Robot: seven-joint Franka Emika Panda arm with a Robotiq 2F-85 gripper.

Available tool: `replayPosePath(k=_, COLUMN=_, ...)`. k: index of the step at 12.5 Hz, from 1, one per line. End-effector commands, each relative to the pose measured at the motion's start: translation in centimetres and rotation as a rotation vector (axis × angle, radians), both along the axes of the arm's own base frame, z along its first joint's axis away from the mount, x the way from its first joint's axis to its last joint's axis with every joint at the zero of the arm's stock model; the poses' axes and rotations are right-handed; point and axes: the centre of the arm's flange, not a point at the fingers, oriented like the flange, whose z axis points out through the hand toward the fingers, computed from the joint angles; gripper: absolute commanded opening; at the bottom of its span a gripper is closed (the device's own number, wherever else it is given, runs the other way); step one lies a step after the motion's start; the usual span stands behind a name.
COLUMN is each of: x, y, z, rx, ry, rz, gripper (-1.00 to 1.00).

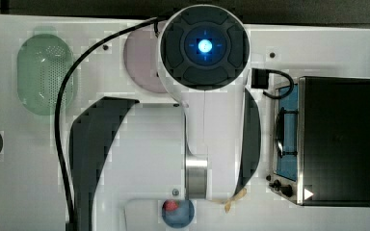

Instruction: Flap open oven.

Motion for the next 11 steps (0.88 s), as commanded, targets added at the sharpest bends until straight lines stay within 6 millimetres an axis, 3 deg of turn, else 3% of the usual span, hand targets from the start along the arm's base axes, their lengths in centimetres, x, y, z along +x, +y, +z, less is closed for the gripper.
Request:
replayPosePath(k=1, x=-13.05, y=-4.15, z=6.99, rx=0.032, ry=0.059, rz=0.029, gripper=0.59)
replayPosePath(k=3, x=-13.03, y=-4.12, z=6.96, rx=0.032, ry=0.059, rz=0.029, gripper=0.99)
replayPosePath(k=5, x=-13.03, y=-4.11, z=6.96, rx=0.031, ry=0.060, rz=0.030, gripper=1.00)
replayPosePath(k=6, x=-13.03, y=-4.11, z=6.98, rx=0.031, ry=0.059, rz=0.029, gripper=0.89)
replayPosePath(k=11, x=-13.05, y=-5.10, z=6.62, rx=0.036, ry=0.066, rz=0.011, gripper=-0.32)
